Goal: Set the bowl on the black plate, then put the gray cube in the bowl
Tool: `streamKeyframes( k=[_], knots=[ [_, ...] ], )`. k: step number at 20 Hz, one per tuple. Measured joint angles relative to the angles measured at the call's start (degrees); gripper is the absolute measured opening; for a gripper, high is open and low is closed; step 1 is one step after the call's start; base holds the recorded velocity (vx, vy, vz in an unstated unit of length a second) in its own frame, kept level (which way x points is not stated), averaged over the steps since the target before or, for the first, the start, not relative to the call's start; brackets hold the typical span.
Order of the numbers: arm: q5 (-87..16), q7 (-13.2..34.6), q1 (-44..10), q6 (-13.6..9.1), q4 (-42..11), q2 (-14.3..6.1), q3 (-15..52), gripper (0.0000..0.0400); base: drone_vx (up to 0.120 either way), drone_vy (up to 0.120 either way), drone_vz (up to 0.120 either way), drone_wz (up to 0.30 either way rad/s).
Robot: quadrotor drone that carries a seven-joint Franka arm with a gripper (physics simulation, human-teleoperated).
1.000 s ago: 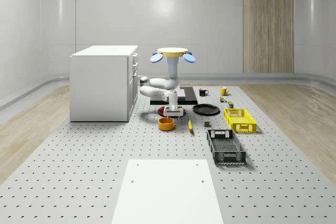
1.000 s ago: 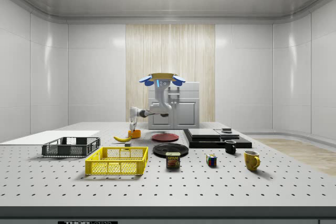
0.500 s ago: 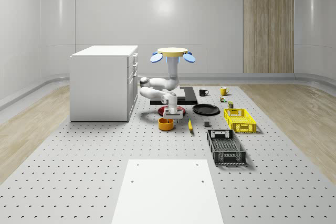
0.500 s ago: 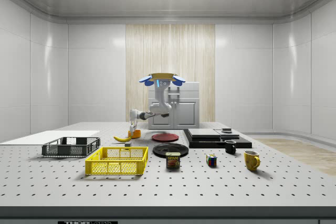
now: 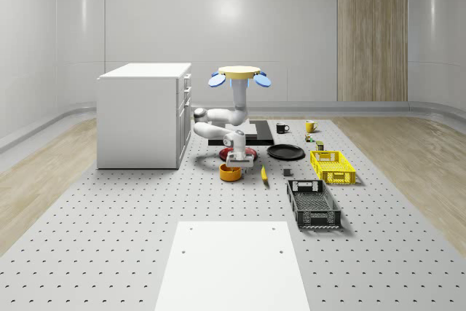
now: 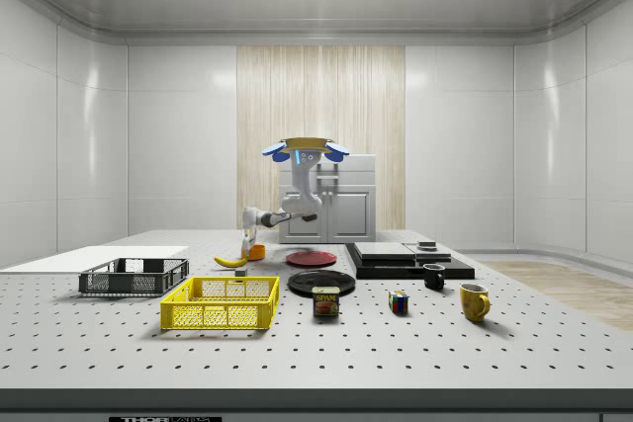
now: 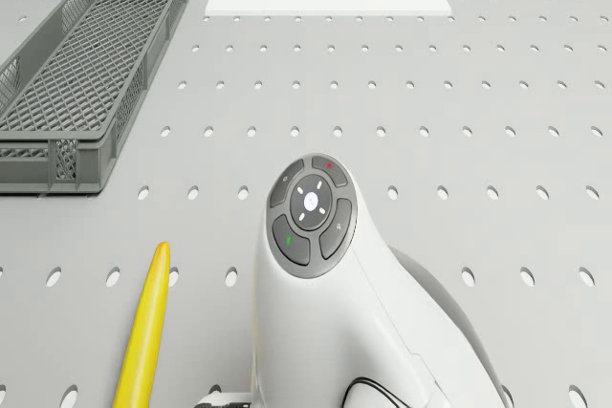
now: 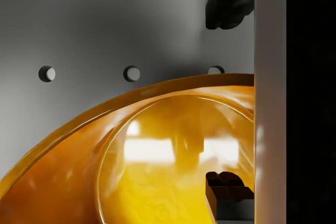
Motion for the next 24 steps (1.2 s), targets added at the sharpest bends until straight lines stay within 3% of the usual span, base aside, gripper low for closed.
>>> streamKeyframes(
  k=[3,4,6,10,14,19,24],
  knots=[
    [0.00,0.20,-0.48,-0.01,0.29,0.10,0.02,0.0400,0.000,0.000,0.000,0.000],
    [0.00,0.25,-0.58,0.00,0.35,0.12,0.02,0.0334,0.000,0.000,0.000,0.000],
    [0.00,0.31,-0.73,0.01,0.44,0.14,0.03,0.0242,0.000,0.000,0.000,0.000],
    [0.02,0.38,-0.89,0.04,0.53,0.14,0.03,0.0152,0.000,0.000,0.000,0.000],
    [0.04,0.42,-0.96,0.07,0.57,0.11,0.04,0.0119,0.000,0.000,0.000,0.000],
    [1.38,0.47,-0.77,-0.47,0.14,0.04,1.46,0.0105,0.000,0.000,0.000,0.000],
    [4.56,0.58,-0.37,-1.66,-0.73,-0.12,4.81,0.0102,0.000,0.000,0.112,0.000]
  ],
)
